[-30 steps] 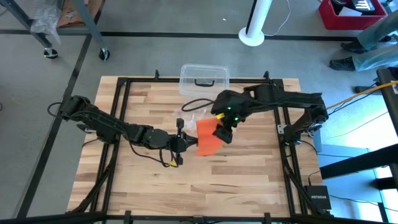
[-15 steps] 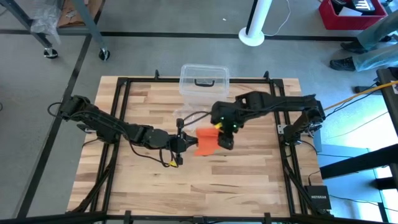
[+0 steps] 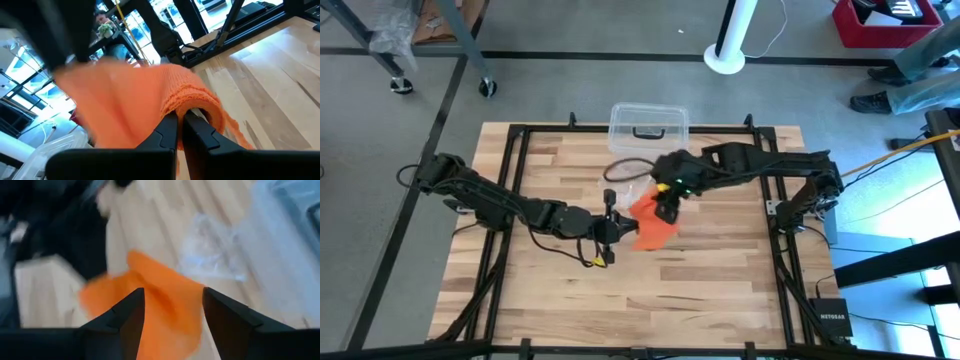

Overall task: Roll bandage
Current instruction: Roll the orange bandage

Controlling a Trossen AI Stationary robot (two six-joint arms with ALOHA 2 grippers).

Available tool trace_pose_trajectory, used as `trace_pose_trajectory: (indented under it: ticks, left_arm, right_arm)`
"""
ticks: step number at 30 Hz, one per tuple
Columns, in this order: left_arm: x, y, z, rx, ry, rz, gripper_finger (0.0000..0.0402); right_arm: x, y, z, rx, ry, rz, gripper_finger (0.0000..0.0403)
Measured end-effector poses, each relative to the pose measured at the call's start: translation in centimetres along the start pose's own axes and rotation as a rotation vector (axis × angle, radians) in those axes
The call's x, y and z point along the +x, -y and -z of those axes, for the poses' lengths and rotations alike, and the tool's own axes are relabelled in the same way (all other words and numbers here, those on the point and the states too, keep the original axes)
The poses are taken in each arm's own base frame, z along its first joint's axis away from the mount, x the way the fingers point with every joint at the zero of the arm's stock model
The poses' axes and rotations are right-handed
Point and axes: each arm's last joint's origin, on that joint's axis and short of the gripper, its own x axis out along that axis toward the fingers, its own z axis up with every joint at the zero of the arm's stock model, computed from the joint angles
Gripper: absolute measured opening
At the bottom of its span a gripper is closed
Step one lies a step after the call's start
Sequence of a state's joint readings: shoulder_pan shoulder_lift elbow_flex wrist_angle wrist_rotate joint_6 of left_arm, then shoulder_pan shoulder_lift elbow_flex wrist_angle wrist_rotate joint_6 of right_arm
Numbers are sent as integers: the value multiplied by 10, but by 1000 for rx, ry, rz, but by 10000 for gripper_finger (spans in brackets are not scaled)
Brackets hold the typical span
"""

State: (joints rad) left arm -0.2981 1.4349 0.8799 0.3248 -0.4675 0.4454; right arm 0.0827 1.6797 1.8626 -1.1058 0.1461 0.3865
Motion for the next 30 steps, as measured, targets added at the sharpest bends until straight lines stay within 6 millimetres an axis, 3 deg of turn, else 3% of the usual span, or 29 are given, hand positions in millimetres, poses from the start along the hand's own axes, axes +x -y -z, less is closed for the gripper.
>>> trace_pose_trajectory:
  ticks: [4,10,14,19,25,30]
  left_arm:
    - [0,0,0,-1,0,0,5]
    - [0,0,0,-3,0,1,5]
    - [-1,0,-2,-17,14,-2,5]
    - [-3,2,-5,-11,32,1,5]
    - [-3,0,-10,-39,83,-22,5]
    - [-3,-1,-11,-41,92,-26,5]
  right_arm:
    - [1,-3,4,-32,-67,-96,202]
    - [-30,-4,6,-44,-8,-56,202]
    - [-52,-22,29,-123,-70,-85,202]
    - [-63,-51,69,-248,-64,38,202]
    - [-45,-72,121,-259,90,80,202]
    - [-14,-63,168,-206,232,-62,202]
